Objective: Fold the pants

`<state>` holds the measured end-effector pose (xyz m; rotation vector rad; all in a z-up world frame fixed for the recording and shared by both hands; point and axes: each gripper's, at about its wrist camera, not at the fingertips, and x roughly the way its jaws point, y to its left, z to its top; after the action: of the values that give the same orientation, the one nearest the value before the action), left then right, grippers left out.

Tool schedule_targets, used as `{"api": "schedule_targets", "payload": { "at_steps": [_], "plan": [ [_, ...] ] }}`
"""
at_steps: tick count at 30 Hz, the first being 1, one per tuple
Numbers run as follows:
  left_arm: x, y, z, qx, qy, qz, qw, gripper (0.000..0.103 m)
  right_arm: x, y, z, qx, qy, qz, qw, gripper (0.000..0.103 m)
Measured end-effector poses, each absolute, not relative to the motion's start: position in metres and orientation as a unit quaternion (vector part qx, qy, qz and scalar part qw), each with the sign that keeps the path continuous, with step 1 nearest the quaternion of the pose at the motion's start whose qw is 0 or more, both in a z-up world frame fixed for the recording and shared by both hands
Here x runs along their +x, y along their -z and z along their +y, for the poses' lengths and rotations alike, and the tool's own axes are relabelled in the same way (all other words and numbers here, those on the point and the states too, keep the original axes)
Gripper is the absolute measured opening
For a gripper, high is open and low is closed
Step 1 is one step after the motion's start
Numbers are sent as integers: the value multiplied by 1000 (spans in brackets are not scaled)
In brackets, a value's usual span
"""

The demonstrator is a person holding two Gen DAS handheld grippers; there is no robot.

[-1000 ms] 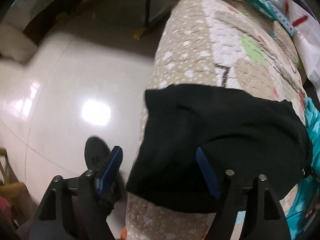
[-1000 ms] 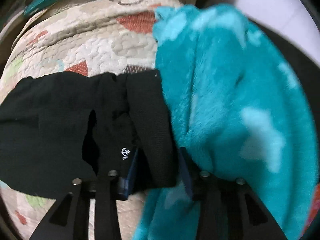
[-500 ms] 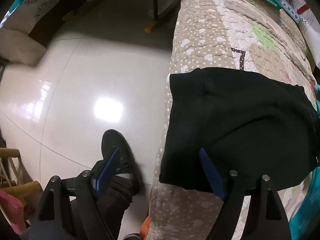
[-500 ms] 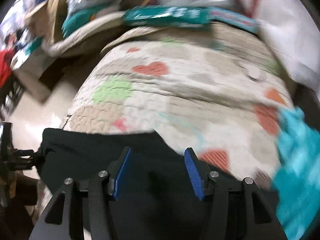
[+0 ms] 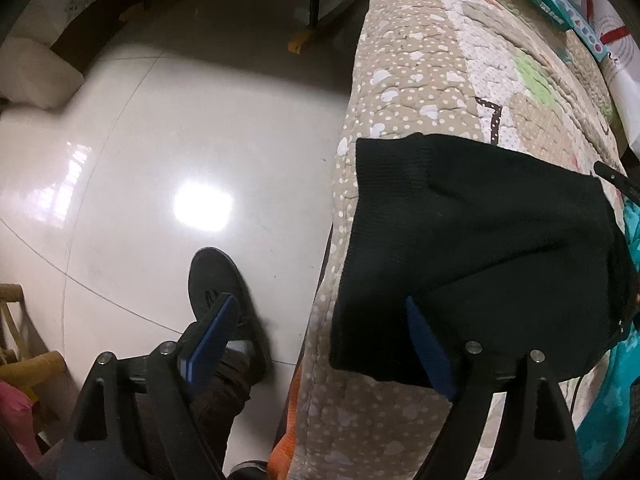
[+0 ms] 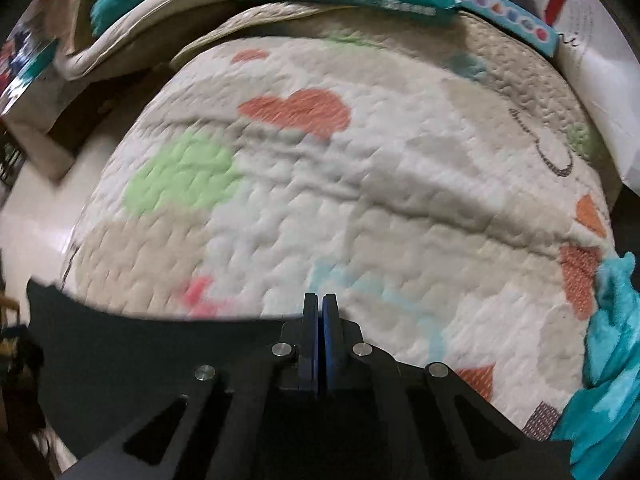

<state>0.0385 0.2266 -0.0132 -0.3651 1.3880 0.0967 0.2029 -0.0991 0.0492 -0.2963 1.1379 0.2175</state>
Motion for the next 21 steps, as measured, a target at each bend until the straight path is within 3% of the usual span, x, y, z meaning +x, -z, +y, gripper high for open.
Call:
{"api": "schedule_targets", "payload": {
  "at_steps": [4,9,11,13,14,21],
  "plan": [
    [32,17,240,-211,-29,631,746,86,210,-49,-99,-187,-47,521,832,1],
    [12,22,289,-362,-18,596,717,86,187,-76,-84,-190,-81,488,848,5],
    [2,28,301,-398,-47,586,704,85,179,-85,-64,-184,-117,479,850,14],
    [-8,30,310,-404,-91,574,707,84,166,-94,-37,-174,-166,475,847,51],
    [-12,30,315,-420,-96,564,704,84,160,-96,-25,-170,-184,473,845,63],
    [-19,38,315,-494,-65,535,682,84,114,-83,94,-201,-321,483,789,64]
  ]
}}
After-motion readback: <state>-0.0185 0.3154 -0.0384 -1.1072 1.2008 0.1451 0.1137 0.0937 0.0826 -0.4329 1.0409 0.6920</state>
